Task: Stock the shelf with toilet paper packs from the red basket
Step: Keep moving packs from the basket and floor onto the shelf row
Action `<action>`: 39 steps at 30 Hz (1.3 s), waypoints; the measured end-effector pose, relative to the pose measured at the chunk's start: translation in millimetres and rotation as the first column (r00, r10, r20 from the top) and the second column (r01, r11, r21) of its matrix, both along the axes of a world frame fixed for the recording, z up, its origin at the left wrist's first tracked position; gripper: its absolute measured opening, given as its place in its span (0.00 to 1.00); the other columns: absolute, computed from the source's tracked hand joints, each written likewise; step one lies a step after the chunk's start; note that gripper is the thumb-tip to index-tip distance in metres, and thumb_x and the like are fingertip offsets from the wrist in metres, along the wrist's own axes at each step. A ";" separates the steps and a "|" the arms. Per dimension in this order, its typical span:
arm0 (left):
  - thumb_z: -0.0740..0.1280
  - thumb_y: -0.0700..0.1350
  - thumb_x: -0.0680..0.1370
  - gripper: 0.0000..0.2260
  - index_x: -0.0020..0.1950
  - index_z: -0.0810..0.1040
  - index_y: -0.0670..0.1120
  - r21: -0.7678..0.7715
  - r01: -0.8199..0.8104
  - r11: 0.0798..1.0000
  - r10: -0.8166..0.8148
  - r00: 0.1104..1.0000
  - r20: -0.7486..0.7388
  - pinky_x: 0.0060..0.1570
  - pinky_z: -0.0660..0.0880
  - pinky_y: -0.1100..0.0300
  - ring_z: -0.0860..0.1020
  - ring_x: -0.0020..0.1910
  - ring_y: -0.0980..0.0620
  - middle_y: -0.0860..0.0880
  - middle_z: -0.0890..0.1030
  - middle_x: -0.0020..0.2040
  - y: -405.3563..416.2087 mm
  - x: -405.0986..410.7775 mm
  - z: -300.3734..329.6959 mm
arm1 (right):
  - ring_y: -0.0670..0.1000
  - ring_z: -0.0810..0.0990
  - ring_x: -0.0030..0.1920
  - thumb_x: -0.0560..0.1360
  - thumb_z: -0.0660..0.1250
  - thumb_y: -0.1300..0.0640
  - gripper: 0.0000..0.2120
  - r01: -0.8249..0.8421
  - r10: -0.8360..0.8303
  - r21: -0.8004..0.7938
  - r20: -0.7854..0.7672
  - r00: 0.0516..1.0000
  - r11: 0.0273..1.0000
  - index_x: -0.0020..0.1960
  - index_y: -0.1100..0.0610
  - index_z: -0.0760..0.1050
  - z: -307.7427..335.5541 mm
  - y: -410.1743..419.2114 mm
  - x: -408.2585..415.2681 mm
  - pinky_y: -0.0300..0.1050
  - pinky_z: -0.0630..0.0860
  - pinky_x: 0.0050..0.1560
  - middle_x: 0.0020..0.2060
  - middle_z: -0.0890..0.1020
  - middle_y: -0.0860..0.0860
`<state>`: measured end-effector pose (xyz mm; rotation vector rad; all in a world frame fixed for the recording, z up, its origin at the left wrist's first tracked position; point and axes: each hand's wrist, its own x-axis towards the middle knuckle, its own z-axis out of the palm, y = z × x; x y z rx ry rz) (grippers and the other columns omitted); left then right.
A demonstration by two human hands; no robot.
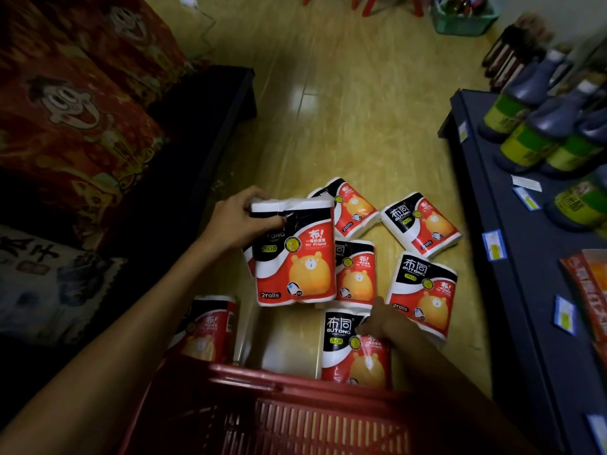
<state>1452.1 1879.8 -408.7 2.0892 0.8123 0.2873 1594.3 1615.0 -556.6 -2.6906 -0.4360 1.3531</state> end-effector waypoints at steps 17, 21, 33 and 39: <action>0.75 0.49 0.70 0.17 0.57 0.78 0.48 -0.011 -0.018 1.000 0.018 1.000 0.015 0.36 0.75 0.66 0.76 0.42 0.64 0.50 0.80 0.49 -3.6 -13.7 2.1 | 0.57 0.77 0.60 0.67 0.75 0.46 0.36 0.050 -0.053 0.088 0.024 0.998 0.995 0.68 0.58 0.65 12.4 -11.5 -9.4 0.41 0.71 0.46 0.64 0.76 0.57; 0.76 0.48 0.70 0.17 0.57 0.78 0.48 -0.018 -0.025 1.000 0.025 0.999 0.021 0.38 0.76 0.65 0.78 0.43 0.60 0.49 0.81 0.50 -6.7 -17.0 9.5 | 0.54 0.77 0.51 0.65 0.76 0.48 0.33 0.048 -0.054 0.194 0.022 0.998 0.980 0.64 0.55 0.65 20.6 -16.6 -11.7 0.40 0.72 0.43 0.60 0.78 0.56; 0.76 0.47 0.71 0.17 0.58 0.78 0.48 -0.002 0.002 1.000 -0.002 0.999 0.033 0.41 0.78 0.61 0.81 0.49 0.50 0.47 0.81 0.52 -1.3 -21.1 33.1 | 0.48 0.80 0.42 0.65 0.77 0.53 0.18 0.121 -0.250 0.553 0.163 0.955 0.824 0.50 0.52 0.72 105.9 -46.7 30.3 0.42 0.77 0.37 0.41 0.81 0.47; 0.75 0.47 0.72 0.16 0.58 0.78 0.48 0.000 0.014 1.000 -0.014 0.998 0.055 0.41 0.78 0.62 0.81 0.48 0.52 0.49 0.81 0.51 -7.7 -17.2 39.0 | 0.52 0.81 0.44 0.64 0.77 0.50 0.17 0.158 -0.395 0.665 0.222 0.891 0.730 0.47 0.46 0.72 141.2 -47.0 61.7 0.48 0.78 0.45 0.43 0.81 0.46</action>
